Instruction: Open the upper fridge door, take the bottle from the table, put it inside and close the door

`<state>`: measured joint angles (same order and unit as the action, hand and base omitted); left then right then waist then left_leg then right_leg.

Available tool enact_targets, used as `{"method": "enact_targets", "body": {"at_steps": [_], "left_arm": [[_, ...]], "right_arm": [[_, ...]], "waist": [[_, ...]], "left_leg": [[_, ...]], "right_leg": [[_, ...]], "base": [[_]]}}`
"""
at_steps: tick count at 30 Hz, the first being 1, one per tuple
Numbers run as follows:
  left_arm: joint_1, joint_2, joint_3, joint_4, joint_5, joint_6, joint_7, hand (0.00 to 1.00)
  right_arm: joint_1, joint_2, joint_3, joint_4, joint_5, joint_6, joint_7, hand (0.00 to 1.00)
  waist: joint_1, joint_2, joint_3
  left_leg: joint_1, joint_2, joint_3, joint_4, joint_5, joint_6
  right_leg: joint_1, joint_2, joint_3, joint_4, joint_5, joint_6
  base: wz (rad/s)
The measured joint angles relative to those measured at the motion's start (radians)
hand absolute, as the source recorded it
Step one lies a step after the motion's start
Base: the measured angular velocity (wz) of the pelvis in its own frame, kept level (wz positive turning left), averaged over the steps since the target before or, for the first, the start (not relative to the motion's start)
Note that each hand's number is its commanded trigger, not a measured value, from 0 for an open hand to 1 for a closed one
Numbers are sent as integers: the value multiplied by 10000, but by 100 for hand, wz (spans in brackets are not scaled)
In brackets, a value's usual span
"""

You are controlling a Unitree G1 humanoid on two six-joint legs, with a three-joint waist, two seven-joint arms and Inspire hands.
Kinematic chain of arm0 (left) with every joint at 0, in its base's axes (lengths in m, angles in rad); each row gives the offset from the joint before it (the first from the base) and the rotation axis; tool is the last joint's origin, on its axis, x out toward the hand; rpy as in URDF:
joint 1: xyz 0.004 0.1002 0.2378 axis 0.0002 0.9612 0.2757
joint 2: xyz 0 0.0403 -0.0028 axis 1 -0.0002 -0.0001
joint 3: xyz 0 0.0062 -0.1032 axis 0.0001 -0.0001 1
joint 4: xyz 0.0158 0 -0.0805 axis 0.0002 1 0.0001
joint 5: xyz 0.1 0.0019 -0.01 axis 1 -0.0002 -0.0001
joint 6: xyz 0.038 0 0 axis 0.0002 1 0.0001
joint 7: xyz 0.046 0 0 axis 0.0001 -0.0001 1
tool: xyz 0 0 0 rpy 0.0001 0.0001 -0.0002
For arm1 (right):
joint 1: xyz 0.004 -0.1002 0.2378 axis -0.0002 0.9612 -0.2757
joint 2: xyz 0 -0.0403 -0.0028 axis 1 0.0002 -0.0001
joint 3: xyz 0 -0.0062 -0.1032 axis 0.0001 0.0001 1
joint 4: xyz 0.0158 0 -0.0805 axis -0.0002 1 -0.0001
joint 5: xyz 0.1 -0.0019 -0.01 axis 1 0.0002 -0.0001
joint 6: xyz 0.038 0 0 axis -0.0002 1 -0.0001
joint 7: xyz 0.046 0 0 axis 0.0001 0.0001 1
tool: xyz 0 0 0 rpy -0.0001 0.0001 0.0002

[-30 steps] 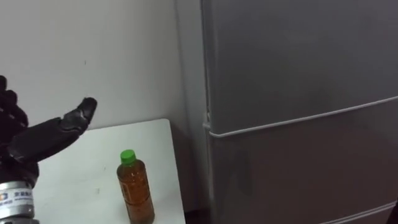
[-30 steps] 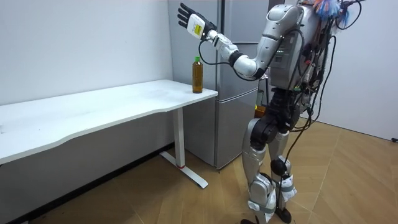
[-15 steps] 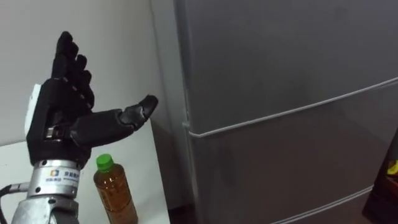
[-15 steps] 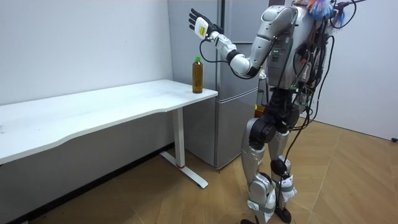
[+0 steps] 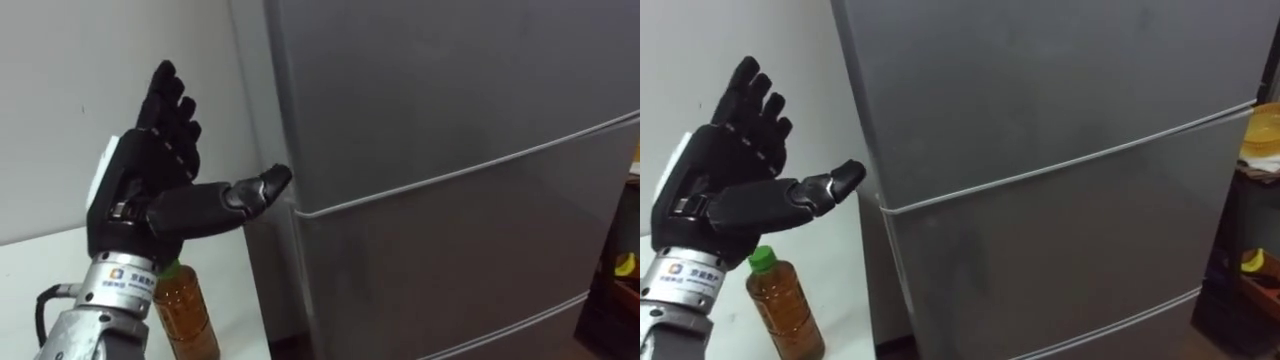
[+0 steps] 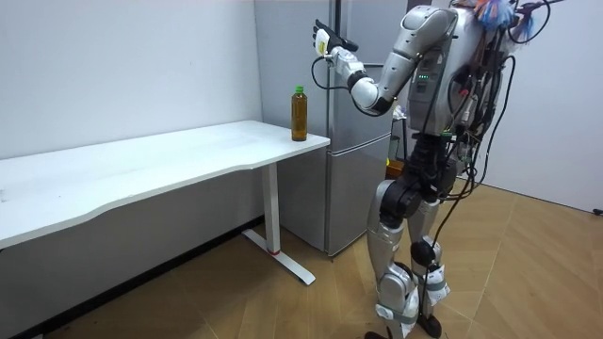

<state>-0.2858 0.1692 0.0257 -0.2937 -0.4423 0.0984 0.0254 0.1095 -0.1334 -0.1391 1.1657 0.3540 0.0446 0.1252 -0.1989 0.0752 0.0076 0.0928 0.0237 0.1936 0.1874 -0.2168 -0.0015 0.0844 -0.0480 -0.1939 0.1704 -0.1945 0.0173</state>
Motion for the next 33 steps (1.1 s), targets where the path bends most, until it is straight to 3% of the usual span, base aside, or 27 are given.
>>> {"method": "enact_targets", "body": {"at_steps": [15,33], "left_arm": [[-76,3,-694,388,-162,138,-402,0],[-413,59,-953,414,-76,167,-388,0]], "right_arm": [[-120,9,256,-80,-9,2,-34,0],[-162,-11,421,50,438,-6,-27,0]], "waist": [[-421,10,-6],[-439,70,24]], "left_leg": [[-170,2,118,8,0,-1],[-284,2,70,17,0,-1]], "right_leg": [[-173,1,58,18,7,-1],[-147,-3,-10,5,39,15]], "base": [[-1],[2]]}}
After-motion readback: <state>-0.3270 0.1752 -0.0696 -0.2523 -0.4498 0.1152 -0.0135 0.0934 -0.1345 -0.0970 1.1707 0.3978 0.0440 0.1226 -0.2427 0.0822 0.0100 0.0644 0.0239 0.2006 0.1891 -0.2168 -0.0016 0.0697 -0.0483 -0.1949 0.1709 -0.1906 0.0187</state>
